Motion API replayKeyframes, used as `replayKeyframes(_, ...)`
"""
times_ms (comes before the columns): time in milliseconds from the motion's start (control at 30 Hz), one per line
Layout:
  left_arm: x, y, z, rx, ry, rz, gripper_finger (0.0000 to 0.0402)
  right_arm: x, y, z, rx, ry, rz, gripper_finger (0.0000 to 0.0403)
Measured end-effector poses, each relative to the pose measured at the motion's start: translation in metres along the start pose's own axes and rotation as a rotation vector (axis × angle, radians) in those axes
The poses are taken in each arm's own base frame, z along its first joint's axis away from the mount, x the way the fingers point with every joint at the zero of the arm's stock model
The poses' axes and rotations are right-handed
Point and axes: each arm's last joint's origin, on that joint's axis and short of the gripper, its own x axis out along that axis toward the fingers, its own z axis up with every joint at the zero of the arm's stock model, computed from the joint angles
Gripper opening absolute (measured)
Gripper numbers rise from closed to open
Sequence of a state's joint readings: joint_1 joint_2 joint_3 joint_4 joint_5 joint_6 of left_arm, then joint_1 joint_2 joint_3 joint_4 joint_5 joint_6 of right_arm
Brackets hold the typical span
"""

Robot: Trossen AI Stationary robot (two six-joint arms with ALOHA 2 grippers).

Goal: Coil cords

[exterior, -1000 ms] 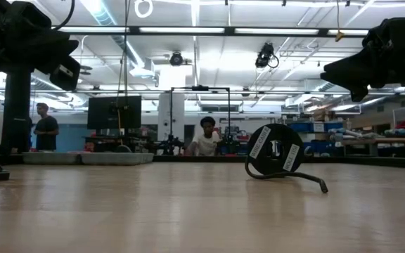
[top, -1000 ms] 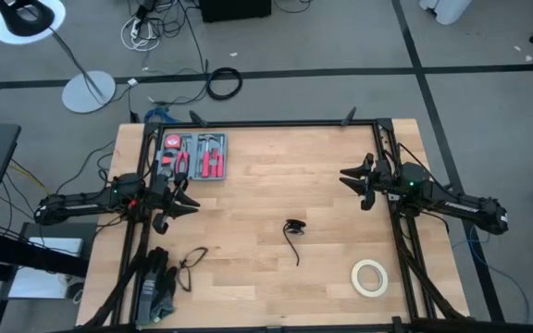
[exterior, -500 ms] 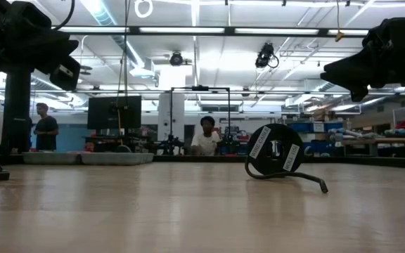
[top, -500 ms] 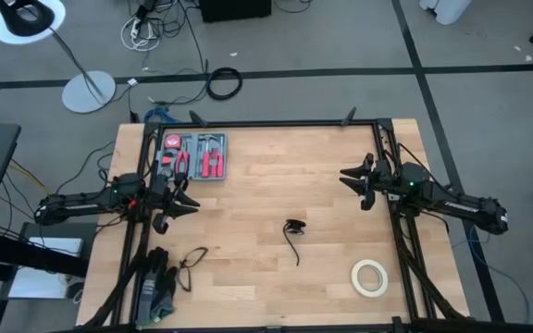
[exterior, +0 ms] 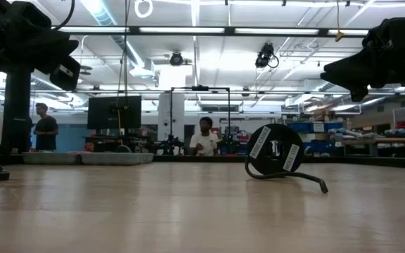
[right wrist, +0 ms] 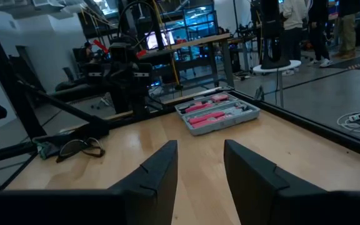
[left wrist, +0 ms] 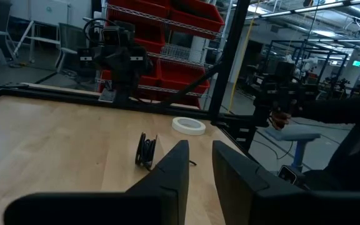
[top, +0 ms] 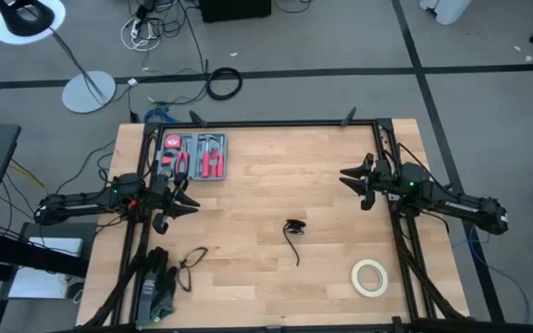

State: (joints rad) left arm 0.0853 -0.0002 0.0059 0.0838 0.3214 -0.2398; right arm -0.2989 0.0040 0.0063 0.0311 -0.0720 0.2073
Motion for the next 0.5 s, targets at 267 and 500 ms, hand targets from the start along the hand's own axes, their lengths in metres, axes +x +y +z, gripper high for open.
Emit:
replayKeyframes(267, 0.0, 0.0, -0.0001, 0.0, 0.0, 0.0, 0.0074, 0.0, 0.0, 0.0003, 0.0, -0.003, 0.0, 0.0132)
replayKeyframes(500, 0.0, 0.0, 0.0, 0.0, 0.0, 0.0, 0.0074, 0.0, 0.0001, 0.0005, 0.0, -0.005, 0.001, 0.013)
